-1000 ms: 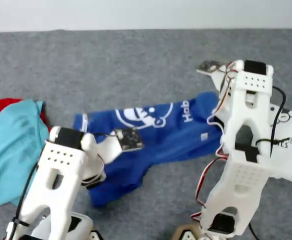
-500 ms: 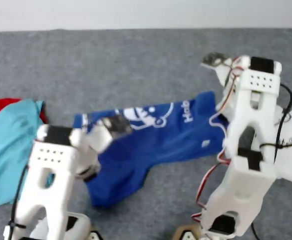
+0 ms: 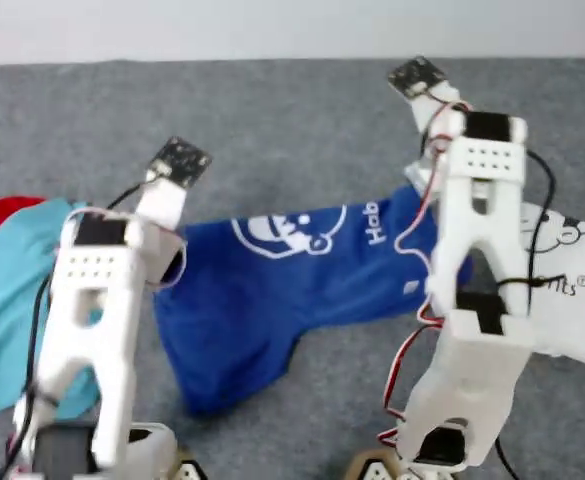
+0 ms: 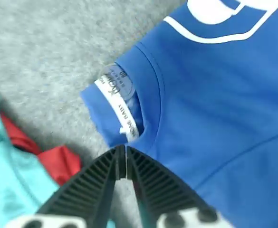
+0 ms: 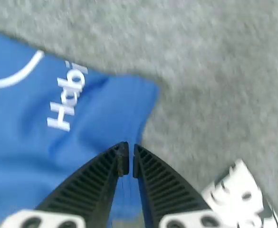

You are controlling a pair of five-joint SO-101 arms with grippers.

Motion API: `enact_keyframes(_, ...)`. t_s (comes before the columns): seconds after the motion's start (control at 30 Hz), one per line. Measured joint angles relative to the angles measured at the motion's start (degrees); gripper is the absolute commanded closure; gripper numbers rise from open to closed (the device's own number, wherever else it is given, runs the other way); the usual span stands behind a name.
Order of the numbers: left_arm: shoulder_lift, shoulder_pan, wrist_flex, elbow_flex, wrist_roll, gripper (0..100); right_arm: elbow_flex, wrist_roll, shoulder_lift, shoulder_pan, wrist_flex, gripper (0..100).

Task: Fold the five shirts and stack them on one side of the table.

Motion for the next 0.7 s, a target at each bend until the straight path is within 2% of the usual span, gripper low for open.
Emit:
enact_keyframes(0.33,26.6,1.8,1.0,-19.4,0.3,99,0.0,-0.9,12.7,-1.6,-13.5,98.8)
enact_keyframes(0.7,42.0,5.4,5.5,-33.9,0.3,99,0.0,-0.9,17.3,0.3,-16.7,98.8)
